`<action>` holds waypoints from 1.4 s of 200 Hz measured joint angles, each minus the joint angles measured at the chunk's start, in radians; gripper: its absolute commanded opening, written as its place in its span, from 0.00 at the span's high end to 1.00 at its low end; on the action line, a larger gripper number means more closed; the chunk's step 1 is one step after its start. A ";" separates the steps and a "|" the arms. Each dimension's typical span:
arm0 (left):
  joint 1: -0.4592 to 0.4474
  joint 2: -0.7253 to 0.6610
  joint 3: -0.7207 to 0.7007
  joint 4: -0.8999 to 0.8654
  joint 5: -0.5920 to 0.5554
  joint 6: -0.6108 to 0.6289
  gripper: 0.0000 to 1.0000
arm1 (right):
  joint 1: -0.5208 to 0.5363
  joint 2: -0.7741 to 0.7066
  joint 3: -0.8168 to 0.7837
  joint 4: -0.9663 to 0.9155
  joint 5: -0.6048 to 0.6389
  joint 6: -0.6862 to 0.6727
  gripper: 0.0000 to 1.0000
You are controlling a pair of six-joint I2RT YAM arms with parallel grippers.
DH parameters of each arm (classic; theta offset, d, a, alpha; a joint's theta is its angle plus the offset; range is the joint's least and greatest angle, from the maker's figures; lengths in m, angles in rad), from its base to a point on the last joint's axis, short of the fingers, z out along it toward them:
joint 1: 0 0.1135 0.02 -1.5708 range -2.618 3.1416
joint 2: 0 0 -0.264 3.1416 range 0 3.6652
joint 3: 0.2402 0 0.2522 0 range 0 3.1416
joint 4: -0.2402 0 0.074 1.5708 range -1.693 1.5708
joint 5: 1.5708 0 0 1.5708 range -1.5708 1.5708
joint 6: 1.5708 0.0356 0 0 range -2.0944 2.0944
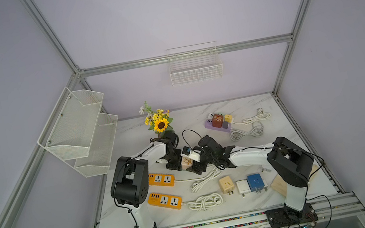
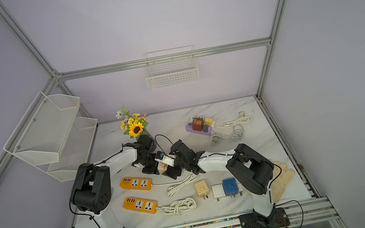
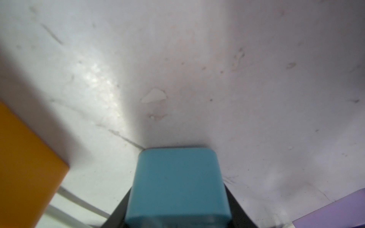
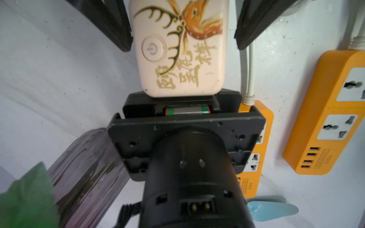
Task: Pull the plug off the socket
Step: Remove the plug from the socket.
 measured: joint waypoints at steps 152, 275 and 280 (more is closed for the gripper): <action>0.005 0.000 0.000 0.005 0.000 0.015 1.00 | 0.008 0.060 0.070 -0.054 0.008 0.011 0.66; 0.005 0.001 0.000 0.005 0.000 0.032 1.00 | -0.001 0.007 0.110 -0.143 -0.045 0.068 0.72; 0.006 0.001 0.000 0.005 -0.003 0.032 1.00 | -0.001 -0.004 0.112 -0.148 -0.050 0.075 0.73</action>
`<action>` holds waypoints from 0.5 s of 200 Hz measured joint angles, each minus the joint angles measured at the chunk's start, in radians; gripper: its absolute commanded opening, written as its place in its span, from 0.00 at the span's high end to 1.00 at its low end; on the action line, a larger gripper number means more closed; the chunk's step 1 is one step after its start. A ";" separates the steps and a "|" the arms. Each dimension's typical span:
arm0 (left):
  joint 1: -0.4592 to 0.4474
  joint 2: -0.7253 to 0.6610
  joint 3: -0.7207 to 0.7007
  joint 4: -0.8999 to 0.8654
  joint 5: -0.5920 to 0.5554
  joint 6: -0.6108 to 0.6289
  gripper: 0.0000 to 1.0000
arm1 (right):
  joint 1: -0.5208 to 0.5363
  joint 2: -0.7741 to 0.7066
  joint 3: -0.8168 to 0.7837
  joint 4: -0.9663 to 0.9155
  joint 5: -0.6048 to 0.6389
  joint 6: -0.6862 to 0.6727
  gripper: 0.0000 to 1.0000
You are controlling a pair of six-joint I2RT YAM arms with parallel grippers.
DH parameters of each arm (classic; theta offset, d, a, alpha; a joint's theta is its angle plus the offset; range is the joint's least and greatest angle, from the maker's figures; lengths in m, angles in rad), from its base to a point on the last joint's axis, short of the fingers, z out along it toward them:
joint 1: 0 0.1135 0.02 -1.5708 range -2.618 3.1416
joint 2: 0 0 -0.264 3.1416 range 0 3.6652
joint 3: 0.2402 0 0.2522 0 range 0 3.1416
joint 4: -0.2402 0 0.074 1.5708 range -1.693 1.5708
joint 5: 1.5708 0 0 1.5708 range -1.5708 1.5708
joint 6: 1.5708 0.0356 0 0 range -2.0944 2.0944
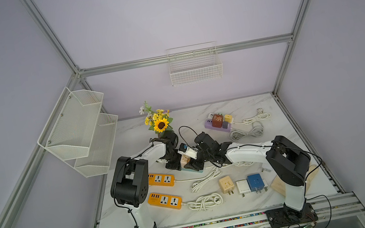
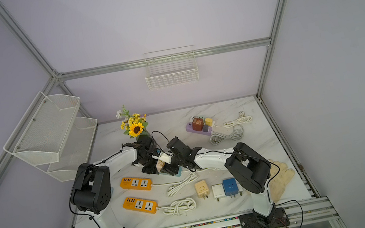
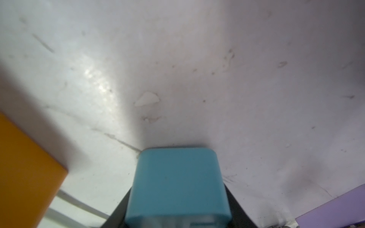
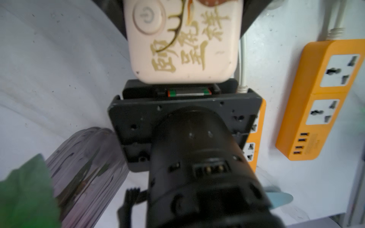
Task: Pull the plug off the socket
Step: Remove the plug from the socket.
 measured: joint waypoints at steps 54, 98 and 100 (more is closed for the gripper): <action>0.003 0.000 0.000 0.004 -0.003 0.000 1.00 | -0.003 -0.064 0.021 -0.025 -0.019 0.056 0.73; 0.003 -0.005 -0.003 0.008 -0.005 0.000 1.00 | -0.014 -0.144 0.012 -0.035 0.027 0.132 0.74; 0.003 -0.005 -0.004 0.008 -0.006 0.000 1.00 | -0.015 -0.150 0.009 -0.035 0.032 0.137 0.74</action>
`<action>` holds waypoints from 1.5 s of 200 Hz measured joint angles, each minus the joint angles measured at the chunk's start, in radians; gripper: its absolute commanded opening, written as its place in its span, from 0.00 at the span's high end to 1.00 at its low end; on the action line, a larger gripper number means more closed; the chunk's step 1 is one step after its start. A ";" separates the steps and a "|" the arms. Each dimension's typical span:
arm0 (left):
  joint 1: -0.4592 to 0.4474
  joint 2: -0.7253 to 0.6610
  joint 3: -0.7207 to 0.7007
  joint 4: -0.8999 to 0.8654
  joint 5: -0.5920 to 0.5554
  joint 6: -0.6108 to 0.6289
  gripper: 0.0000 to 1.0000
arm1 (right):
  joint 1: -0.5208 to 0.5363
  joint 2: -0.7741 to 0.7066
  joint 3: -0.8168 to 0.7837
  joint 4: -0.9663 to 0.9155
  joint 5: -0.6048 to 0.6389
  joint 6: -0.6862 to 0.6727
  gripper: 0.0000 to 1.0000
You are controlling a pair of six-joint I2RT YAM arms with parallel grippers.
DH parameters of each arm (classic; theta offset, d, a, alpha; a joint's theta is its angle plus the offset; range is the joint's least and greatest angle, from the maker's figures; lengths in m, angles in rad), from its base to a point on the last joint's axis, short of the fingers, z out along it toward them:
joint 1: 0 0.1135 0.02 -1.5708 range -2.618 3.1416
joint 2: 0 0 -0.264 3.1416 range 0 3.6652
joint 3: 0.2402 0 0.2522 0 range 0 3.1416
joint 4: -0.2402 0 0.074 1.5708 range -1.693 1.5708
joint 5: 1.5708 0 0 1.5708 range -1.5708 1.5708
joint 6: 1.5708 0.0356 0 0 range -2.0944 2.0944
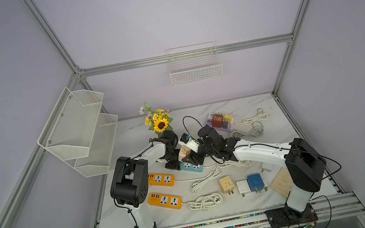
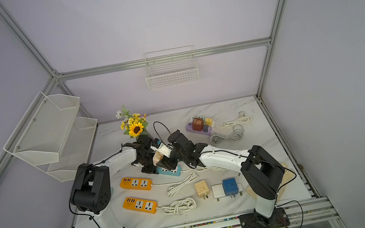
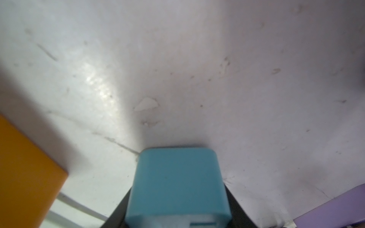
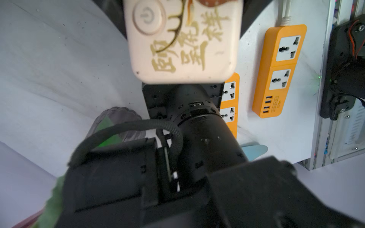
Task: Pull the plug off the socket
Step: Remove the plug from the socket, then move the socket to the center of the board, then place the plug at the center of the board.
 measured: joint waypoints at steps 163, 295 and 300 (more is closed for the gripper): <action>0.194 -0.078 -0.097 0.103 -0.066 0.090 1.00 | -0.187 -0.346 -0.106 -0.454 0.256 0.316 0.74; 0.342 -0.089 -0.088 0.075 -0.128 0.224 1.00 | -0.280 -0.362 -0.085 -0.879 0.392 0.613 0.73; 0.345 -0.089 -0.088 0.081 -0.128 0.228 1.00 | -0.281 -0.356 -0.085 -0.886 0.393 0.618 0.73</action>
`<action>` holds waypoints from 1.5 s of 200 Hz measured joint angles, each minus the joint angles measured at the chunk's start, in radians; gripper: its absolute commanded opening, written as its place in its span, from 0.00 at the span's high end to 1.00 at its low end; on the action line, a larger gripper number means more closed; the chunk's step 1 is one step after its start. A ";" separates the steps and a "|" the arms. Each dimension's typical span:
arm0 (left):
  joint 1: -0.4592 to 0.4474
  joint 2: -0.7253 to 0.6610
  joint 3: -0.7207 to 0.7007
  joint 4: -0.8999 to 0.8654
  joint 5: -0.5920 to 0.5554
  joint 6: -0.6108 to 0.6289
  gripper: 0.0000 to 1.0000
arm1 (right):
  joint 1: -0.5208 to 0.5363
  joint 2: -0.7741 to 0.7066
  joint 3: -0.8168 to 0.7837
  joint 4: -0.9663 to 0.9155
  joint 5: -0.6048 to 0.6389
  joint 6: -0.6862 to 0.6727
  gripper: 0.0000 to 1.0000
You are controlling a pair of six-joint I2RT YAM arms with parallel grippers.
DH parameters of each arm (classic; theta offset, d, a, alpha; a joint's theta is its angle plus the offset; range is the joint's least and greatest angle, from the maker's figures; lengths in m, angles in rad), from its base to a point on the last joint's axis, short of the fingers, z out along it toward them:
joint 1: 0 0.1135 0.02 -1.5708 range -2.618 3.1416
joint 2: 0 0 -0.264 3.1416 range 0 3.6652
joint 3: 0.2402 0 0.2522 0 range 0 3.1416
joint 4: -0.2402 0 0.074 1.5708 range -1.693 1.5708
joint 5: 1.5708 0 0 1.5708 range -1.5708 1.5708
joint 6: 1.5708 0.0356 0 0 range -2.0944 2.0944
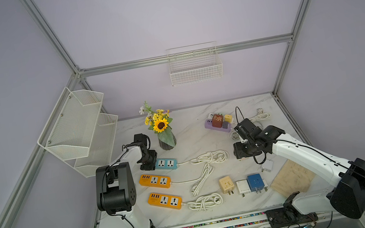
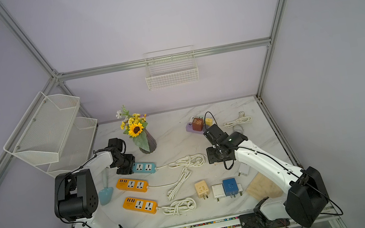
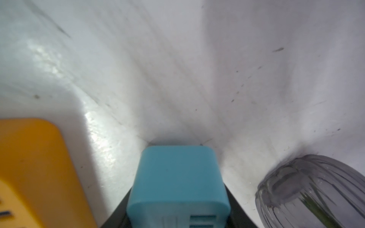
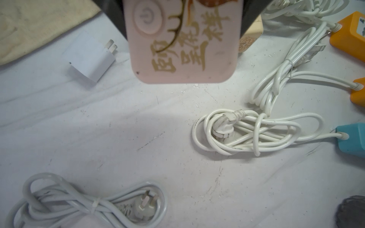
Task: Pull the plug off the socket
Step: Place the plug at the center of the board.
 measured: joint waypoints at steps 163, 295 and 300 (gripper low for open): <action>0.056 0.048 0.034 0.037 0.000 0.044 1.00 | -0.176 0.166 -0.021 -0.127 -0.063 0.085 0.79; 0.059 0.070 0.070 -0.008 -0.038 0.087 0.25 | -0.280 0.255 -0.076 -0.117 -0.102 0.168 0.75; 0.059 0.070 0.072 -0.008 -0.040 0.091 0.23 | -0.282 0.255 -0.076 -0.116 -0.101 0.171 0.75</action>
